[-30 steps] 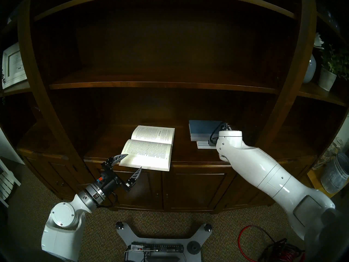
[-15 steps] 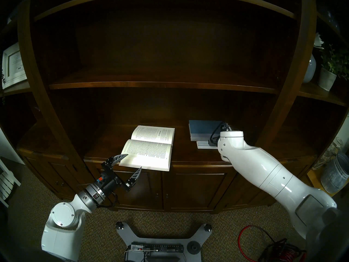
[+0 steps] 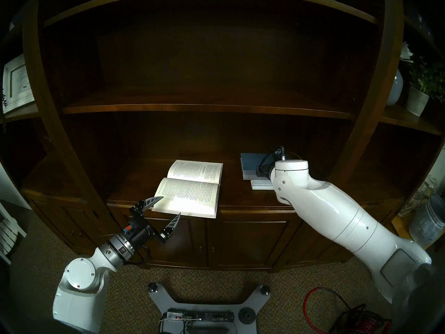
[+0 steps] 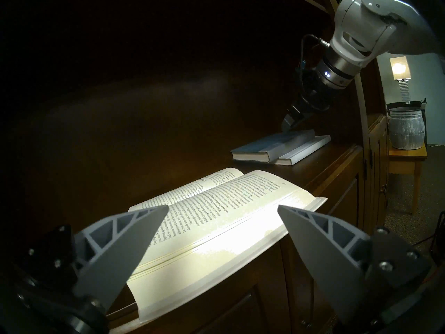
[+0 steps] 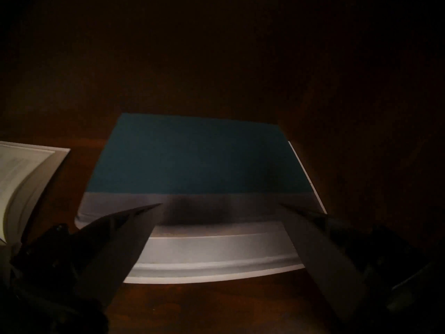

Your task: Close the books and align them horizontally on the shelf

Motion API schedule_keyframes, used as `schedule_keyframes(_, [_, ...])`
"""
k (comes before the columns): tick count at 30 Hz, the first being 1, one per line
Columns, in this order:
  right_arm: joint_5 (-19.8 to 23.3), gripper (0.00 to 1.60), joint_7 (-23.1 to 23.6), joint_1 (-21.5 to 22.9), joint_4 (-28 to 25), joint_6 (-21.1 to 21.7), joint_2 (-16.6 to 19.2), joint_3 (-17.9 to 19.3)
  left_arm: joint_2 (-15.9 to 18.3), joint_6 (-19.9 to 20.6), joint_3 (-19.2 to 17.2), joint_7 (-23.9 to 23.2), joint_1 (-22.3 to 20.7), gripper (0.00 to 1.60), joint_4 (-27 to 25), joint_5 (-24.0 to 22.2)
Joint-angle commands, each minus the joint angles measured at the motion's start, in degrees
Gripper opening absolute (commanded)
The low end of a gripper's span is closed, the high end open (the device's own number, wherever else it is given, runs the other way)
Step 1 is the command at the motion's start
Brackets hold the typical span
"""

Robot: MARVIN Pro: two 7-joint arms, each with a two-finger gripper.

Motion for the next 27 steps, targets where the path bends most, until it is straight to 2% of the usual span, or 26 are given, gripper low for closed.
schedule_keyframes(1, [1.7, 1.60, -1.1, 1.6, -6.7, 2.6, 1.2, 1.7, 0.1, -0.5, 0.1, 0.0, -0.9, 1.60, -1.6, -0.2])
schedule_keyframes(3, [2.1, 1.60, -1.3, 1.7, -7.0, 3.0, 1.0, 1.7, 0.1, -0.5, 0.1, 0.0, -0.9, 1.60, -1.7, -0.2])
schedule_keyframes(10, [2.6, 1.60, -0.4, 5.2, -3.5, 5.5, -3.5, 0.0, 0.1, -0.5, 0.1, -0.1, -0.9, 1.60, -1.7, -0.2])
schedule_keyframes(15, [1.1, 1.60, 1.6, 7.6, -0.8, 7.4, -7.0, -1.9, 0.0, -0.5, 0.1, -0.1, -1.0, 1.60, -1.6, -0.2])
schedule_keyframes(16, [0.5, 1.60, 2.3, 9.2, 0.9, 8.1, -8.4, -3.7, 0.0, -0.5, 0.1, -0.1, -1.0, 1.60, -1.6, -0.2])
schedule_keyframes(17, [0.1, 1.60, 3.0, 8.7, 1.1, 8.6, -9.2, -3.3, 0.0, -0.5, 0.1, -0.1, -1.0, 1.60, -1.6, -0.2])
schedule_keyframes(18, [0.1, 1.60, 2.8, 10.2, 2.4, 8.7, -10.2, -4.7, 0.0, -0.5, 0.1, -0.1, -1.0, 1.60, -1.6, -0.2])
schedule_keyframes(20, [-0.6, 1.60, 3.7, 9.0, 1.6, 8.3, -9.7, -4.1, 0.0, -0.5, 0.1, -0.1, -1.0, 1.60, -1.6, -0.2])
schedule_keyframes(22, [-1.0, 1.60, 4.4, 11.7, 5.1, 9.1, -12.6, -6.0, 0.0, -0.5, 0.1, -0.1, -1.0, 1.60, -1.6, -0.2])
schedule_keyframes(24, [-1.4, 1.60, 4.9, 11.0, 4.9, 9.1, -12.8, -5.6, 0.0, -0.5, 0.1, -0.1, -1.0, 1.60, -1.6, -0.2])
schedule_keyframes(27, [-1.7, 1.60, 6.2, 12.7, 6.8, 9.5, -14.3, -6.9, 0.0, -0.5, 0.1, -0.1, -1.0, 1.60, -1.6, -0.2])
